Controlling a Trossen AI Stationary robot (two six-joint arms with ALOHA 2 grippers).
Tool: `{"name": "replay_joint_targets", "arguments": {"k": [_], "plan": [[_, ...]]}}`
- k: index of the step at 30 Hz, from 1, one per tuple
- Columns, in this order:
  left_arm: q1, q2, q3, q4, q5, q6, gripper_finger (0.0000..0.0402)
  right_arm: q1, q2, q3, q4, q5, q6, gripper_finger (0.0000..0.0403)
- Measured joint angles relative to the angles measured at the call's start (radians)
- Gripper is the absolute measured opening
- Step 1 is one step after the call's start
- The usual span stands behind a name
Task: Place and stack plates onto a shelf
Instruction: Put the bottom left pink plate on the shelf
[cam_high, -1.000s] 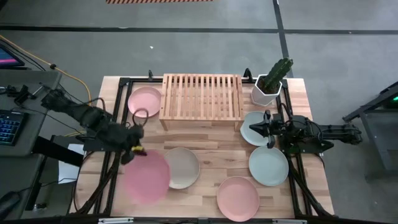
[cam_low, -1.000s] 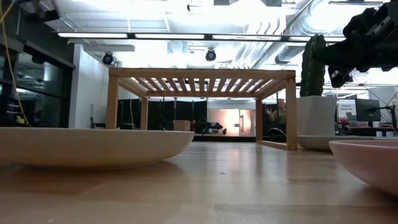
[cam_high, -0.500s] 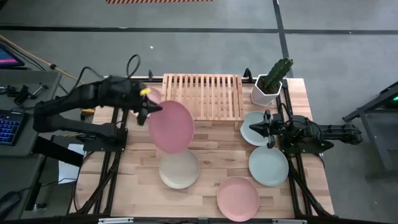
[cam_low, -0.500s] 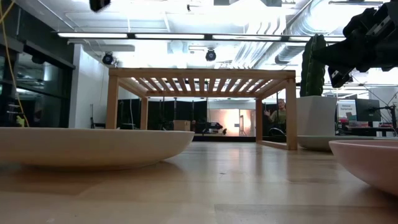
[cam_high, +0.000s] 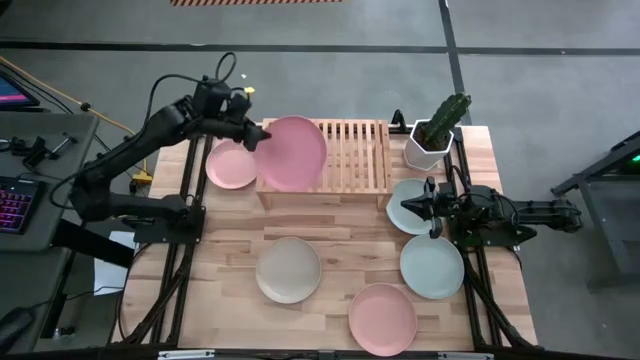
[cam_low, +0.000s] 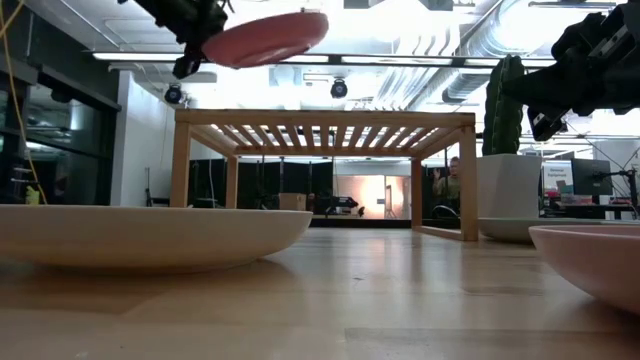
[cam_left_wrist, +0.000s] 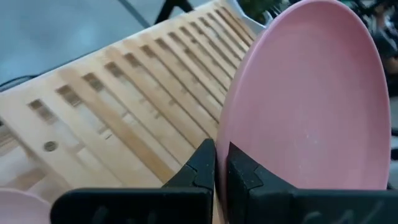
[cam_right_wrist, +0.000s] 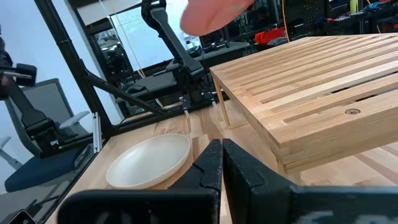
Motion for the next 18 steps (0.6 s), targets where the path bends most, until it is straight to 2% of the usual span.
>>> {"name": "replay_joint_targets", "arguments": {"k": [9, 18], "plan": [[0.034, 0.127, 0.0, 0.007, -0.005, -0.047, 0.0, 0.0, 0.0, 0.0, 0.0, 0.0, 0.0, 0.0], [0.082, 0.129, 0.0, -0.086, -0.035, 0.011, 0.0, 0.0, 0.0, 0.0, 0.0, 0.0, 0.0, 0.0]]}}
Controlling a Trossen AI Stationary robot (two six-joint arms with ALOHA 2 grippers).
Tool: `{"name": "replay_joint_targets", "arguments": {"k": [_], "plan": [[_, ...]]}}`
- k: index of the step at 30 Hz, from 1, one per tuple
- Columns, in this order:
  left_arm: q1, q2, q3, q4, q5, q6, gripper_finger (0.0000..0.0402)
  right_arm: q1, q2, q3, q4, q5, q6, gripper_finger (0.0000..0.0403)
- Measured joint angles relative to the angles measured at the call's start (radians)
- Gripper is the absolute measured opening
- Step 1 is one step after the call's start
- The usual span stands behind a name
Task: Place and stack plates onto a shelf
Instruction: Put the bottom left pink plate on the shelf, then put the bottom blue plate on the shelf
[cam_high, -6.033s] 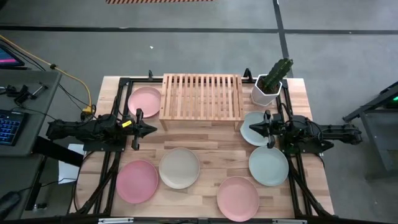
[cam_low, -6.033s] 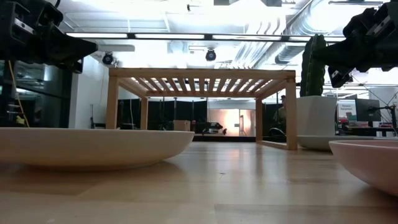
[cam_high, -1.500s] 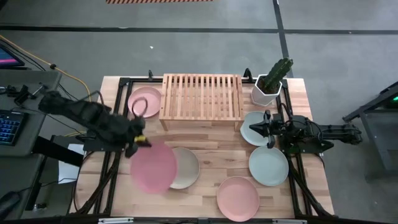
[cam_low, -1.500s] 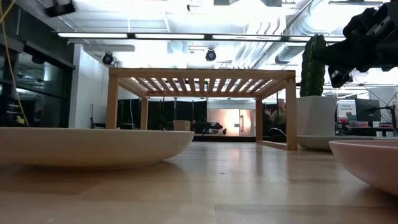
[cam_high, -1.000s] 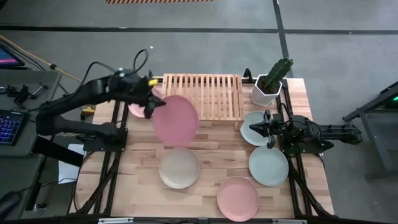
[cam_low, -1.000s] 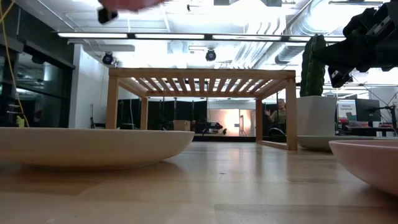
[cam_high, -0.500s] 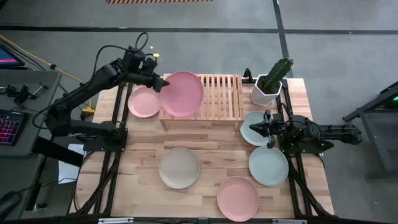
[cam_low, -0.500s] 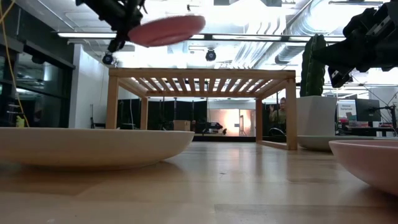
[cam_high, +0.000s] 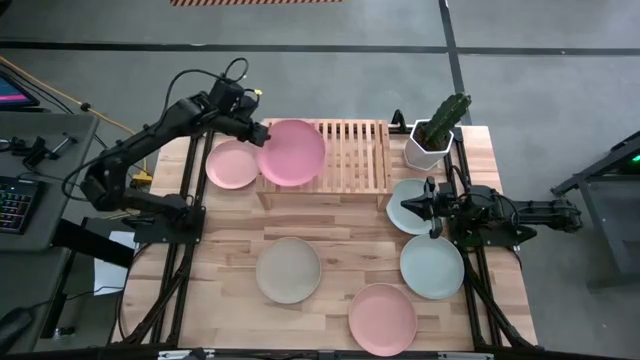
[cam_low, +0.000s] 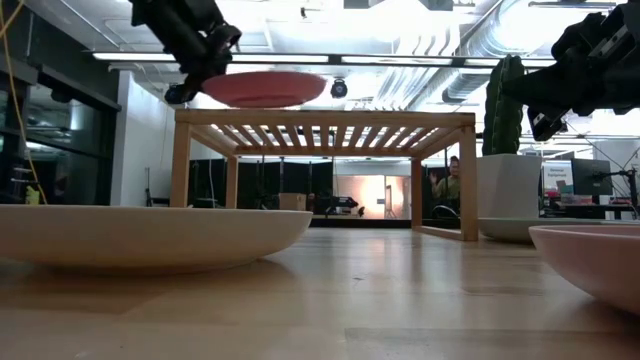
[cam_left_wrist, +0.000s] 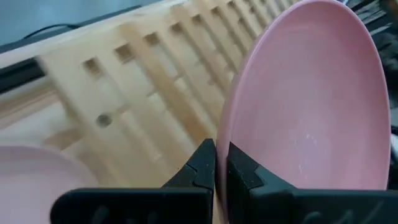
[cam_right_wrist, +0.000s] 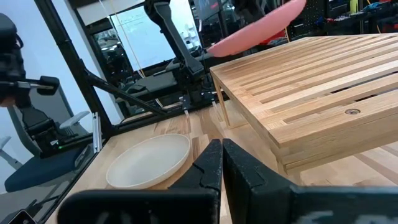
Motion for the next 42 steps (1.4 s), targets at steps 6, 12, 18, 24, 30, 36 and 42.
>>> {"name": "replay_joint_targets", "arguments": {"k": [6, 12, 18, 24, 30, 36, 42], "plan": [[0.034, -0.003, 0.0, -0.015, 0.0, 0.028, 0.0, 0.0, 0.0, 0.0, 0.0, 0.0, 0.0, 0.0], [0.034, 0.013, -0.004, -0.04, 0.026, 0.031, 0.0, 0.0, 0.0, 0.0, 0.0, 0.0, 0.0, 0.0], [0.032, 0.015, -0.039, -0.019, 0.019, 0.023, 0.0006, 0.0, 0.0, 0.0, 0.0, 0.0, 0.0, 0.0], [0.032, 0.015, -0.043, 0.004, -0.007, 0.022, 0.0028, 0.0, 0.0, 0.0, 0.0, 0.0, 0.0, 0.0], [0.032, 0.015, -0.043, 0.007, -0.027, 0.039, 0.0063, 0.0, 0.0, 0.0, 0.0, 0.0, 0.0, 0.0], [0.058, 0.015, -0.006, 0.008, -0.029, 0.072, 0.011, 0.0, 0.0, 0.0, 0.0, 0.0, 0.0, 0.0], [0.12, -0.007, 0.11, 0.005, -0.027, 0.079, 0.0145, 0.0, 0.0, 0.0, 0.0, 0.0, 0.0, 0.0]]}}
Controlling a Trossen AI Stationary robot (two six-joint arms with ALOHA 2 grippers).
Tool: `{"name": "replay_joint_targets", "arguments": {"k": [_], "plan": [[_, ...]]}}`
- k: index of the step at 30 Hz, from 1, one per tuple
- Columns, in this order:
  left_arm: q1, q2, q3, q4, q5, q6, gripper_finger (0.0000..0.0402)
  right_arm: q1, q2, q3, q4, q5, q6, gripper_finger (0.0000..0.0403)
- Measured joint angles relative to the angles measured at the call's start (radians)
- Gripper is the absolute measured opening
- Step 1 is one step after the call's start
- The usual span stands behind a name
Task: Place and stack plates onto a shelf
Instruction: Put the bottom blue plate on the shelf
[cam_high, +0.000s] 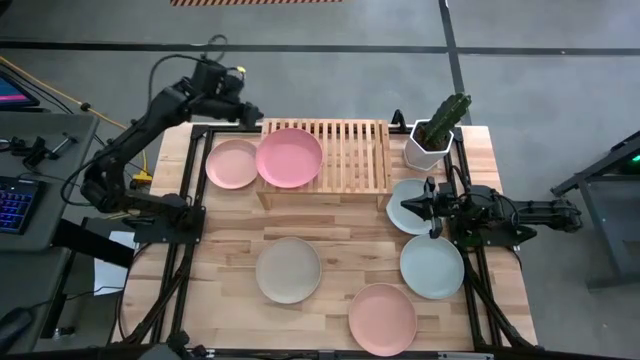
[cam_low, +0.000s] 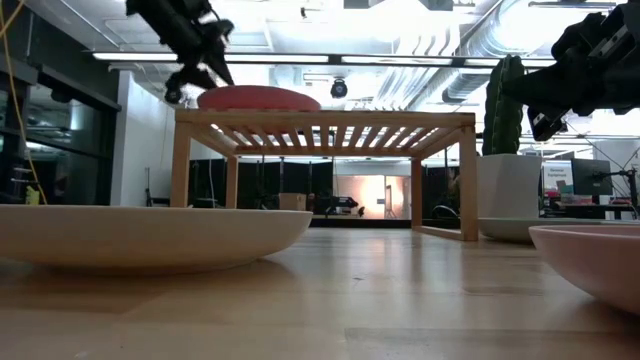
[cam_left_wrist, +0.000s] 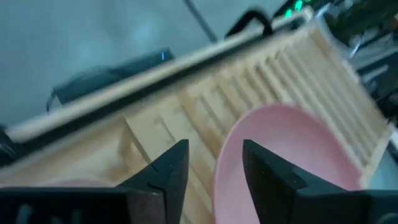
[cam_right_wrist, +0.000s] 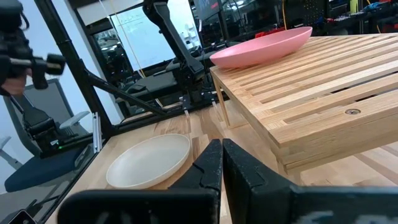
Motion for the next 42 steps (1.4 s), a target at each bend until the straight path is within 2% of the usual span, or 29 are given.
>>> {"name": "replay_joint_targets", "arguments": {"k": [3, 6, 8, 12, 18, 21, 24, 27, 30, 34, 38, 40, 42], "plan": [[0.003, -0.053, 0.008, 0.012, 0.034, 0.022, 0.0152, 0.0, 0.0, 0.0, 0.0, 0.0, 0.0, 0.0], [-0.023, -0.136, -0.022, 0.059, 0.112, 0.036, 0.0154, 0.0, 0.0, 0.0, 0.0, 0.0, 0.0, 0.0], [-0.062, -0.219, -0.07, 0.127, 0.15, 0.035, 0.0154, 0.0, 0.0, 0.0, 0.0, 0.0, 0.0, 0.0], [-0.168, -0.424, -0.215, 0.307, 0.162, -0.041, 0.0152, 0.0, 0.0, 0.0, 0.0, 0.0, 0.0, 0.0], [-0.339, -0.711, -0.492, 0.723, 0.126, -0.254, 0.0152, 0.0, 0.0, 0.0, 0.0, 0.0, 0.0, 0.0], [-0.394, -0.795, -0.599, 0.959, 0.052, -0.339, 0.0152, 0.0, 0.0, 0.0, 0.0, 0.0, 0.0, 0.0], [-0.426, -0.834, -0.653, 1.061, 0.003, -0.339, 0.0152, 0.0, 0.0, 0.0, 0.0, 0.0, 0.0, 0.0], [-0.452, -0.831, -0.664, 1.071, -0.049, -0.334, 0.0152, 0.0, 0.0, 0.0, 0.0, 0.0, 0.0, 0.0], [-0.487, -0.767, -0.664, 1.096, -0.108, -0.302, 0.0152, 0.0, 0.0, 0.0, 0.0, 0.0, 0.0, 0.0], [-0.573, -0.614, -0.664, 1.167, -0.158, -0.311, 0.0152, 0.0, 0.0, 0.0, 0.0, 0.0, 0.0, 0.0], [-0.701, -0.431, -0.664, 1.307, -0.222, -0.338, 0.0152, 0.0, 0.0, 0.0, 0.0, 0.0, 0.002, 0.0], [-0.754, -0.365, -0.649, 1.393, -0.243, -0.325, 0.0152, 0.0, 0.0, 0.0, 0.007, -0.004, 0.092, 0.0], [-0.794, -0.323, -0.621, 1.44, -0.25, -0.299, 0.0152, 0.0, 0.0, 0.0, 0.043, 0.003, 0.314, 0.0]]}}
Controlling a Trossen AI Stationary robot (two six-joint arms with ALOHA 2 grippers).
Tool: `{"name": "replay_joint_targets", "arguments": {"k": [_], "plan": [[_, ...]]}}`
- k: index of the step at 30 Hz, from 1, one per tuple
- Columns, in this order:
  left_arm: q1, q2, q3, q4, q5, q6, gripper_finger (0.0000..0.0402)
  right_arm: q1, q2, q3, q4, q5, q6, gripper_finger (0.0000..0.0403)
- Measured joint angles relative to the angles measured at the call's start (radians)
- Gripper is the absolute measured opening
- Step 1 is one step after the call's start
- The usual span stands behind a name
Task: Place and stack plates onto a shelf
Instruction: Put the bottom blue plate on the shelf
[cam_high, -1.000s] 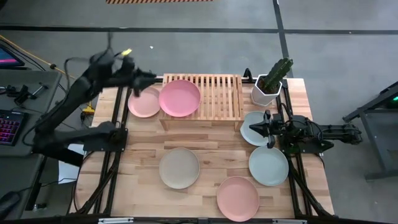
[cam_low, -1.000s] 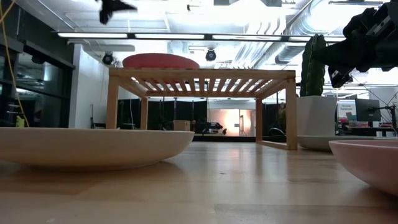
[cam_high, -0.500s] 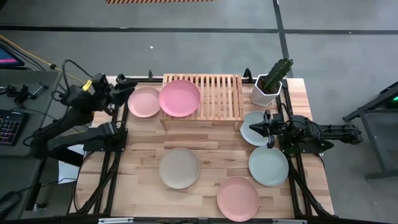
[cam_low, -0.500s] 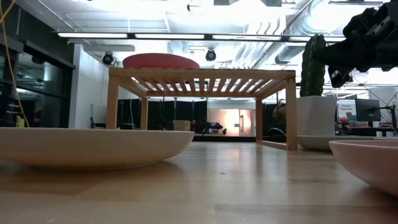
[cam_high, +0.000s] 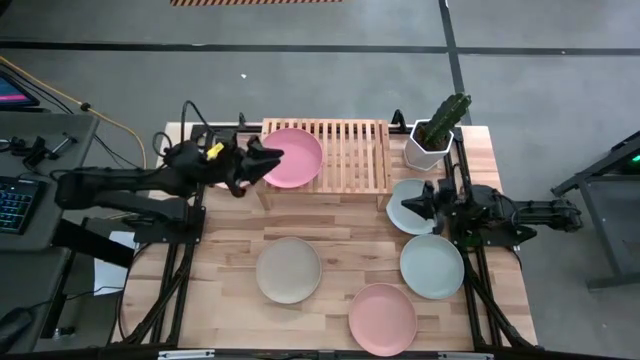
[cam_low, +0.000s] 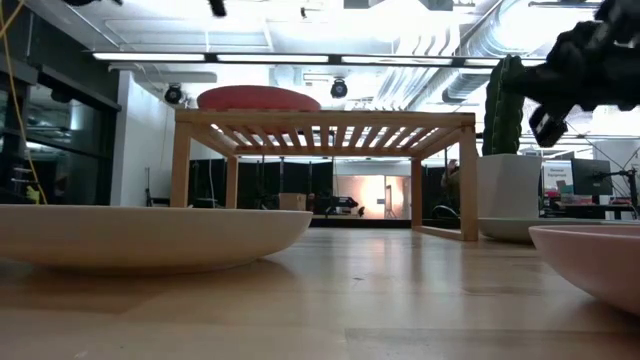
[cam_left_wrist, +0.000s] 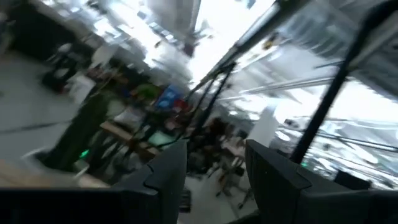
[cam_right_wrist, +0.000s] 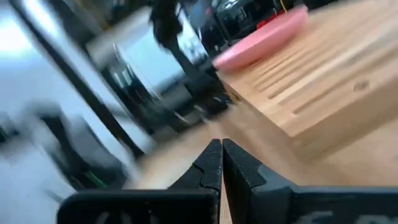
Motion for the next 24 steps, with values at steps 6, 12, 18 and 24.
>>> {"name": "replay_joint_targets", "arguments": {"k": [6, 12, 18, 24], "plan": [[-0.062, 0.024, 0.078, -0.002, -0.001, 0.073, 0.0152, 0.0, 0.002, 0.0, 0.129, 0.093, 0.475, 0.0], [-0.061, -0.027, 0.096, -0.012, -0.004, 0.084, 0.0152, 0.002, 0.026, 0.001, 0.333, 0.168, 0.501, 0.0], [-0.062, -0.065, 0.096, -0.083, -0.004, 0.133, 0.0152, 0.115, 0.193, 0.047, 0.724, 0.124, 0.308, 0.0], [-0.061, -0.095, 0.095, -0.163, 0.01, 0.182, 0.0152, 0.29, 0.494, 0.319, 0.449, 0.042, 0.391, 0.0]]}}
